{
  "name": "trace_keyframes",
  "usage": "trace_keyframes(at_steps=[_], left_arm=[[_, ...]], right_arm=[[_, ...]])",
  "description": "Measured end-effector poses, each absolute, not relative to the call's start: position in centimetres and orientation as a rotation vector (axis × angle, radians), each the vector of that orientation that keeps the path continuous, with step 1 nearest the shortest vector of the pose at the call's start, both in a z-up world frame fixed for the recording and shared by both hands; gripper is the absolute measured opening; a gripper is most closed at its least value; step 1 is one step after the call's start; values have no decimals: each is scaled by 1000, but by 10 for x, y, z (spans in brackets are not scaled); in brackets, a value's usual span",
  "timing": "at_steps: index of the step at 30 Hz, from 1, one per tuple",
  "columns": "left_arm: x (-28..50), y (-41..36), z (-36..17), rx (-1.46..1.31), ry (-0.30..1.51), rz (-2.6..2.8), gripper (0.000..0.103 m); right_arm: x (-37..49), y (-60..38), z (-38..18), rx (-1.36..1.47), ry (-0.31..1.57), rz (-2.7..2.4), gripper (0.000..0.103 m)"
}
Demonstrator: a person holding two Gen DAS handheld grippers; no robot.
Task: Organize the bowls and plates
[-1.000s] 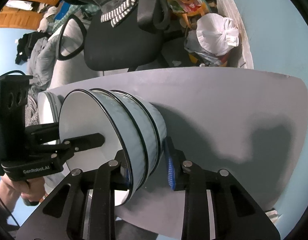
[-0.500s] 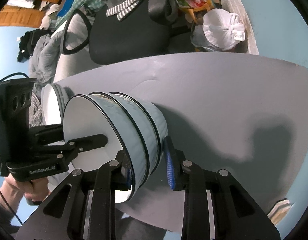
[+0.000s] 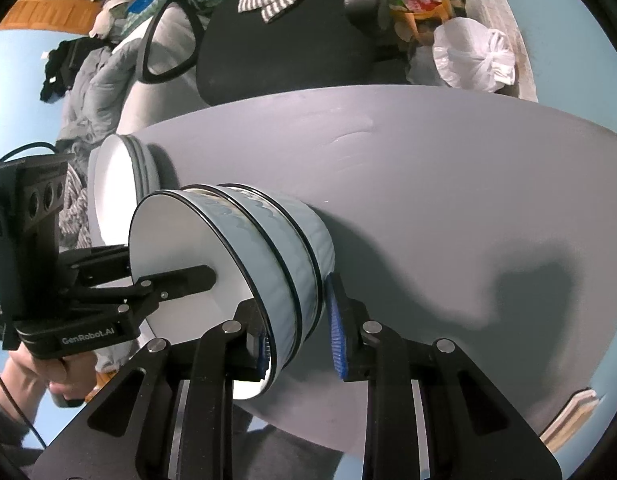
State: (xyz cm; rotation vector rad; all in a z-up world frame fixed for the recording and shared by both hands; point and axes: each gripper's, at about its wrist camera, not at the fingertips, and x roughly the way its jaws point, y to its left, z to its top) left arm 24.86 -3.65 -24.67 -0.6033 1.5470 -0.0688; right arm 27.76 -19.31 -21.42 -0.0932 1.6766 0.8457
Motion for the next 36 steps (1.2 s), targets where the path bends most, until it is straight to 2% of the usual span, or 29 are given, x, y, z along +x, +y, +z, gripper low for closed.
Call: trace_keyframes(at_steps=[18, 36], left_arm=[[201, 17, -204, -635, 1457, 7, 27], [147, 101, -158, -666, 1336, 128, 27]], right_arm=[[247, -138, -191, -145, 1631, 915, 25], [213, -49, -153, -242, 1545, 1017, 24]])
